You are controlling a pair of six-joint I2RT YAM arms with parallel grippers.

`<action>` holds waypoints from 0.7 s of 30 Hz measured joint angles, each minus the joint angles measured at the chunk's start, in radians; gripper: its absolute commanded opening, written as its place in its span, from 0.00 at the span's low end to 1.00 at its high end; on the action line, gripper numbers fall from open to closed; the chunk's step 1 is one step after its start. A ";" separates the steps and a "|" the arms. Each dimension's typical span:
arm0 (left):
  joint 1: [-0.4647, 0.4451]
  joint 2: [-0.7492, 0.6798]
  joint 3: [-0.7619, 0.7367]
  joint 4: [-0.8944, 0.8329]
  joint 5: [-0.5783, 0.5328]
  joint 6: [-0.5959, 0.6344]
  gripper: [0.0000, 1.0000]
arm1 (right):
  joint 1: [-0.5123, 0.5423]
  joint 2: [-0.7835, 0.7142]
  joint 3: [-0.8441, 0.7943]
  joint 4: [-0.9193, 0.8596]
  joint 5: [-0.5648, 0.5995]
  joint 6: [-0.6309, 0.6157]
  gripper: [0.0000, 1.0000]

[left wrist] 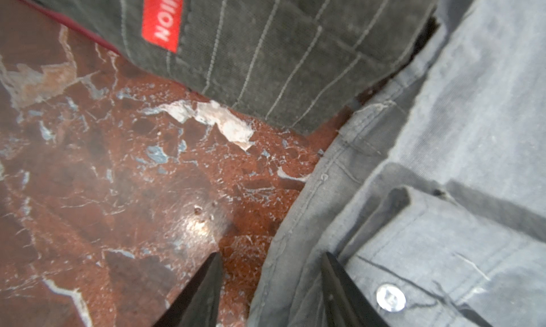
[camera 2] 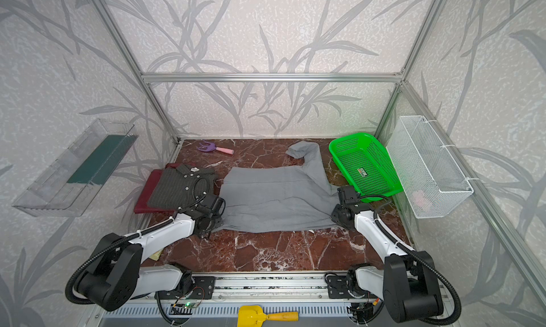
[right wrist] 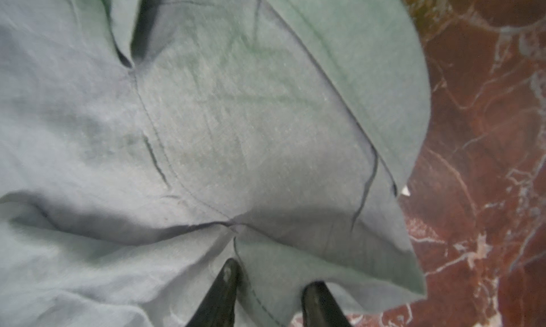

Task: Fold and stack the long sleeve shirts

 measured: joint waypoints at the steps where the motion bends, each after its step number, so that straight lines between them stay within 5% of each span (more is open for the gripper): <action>1: 0.000 0.000 0.000 0.000 0.000 0.000 0.55 | -0.008 0.018 0.008 0.001 -0.001 -0.002 0.30; 21: 0.001 -0.014 -0.001 -0.010 0.004 -0.012 0.55 | -0.043 0.214 0.080 0.037 0.030 -0.020 0.30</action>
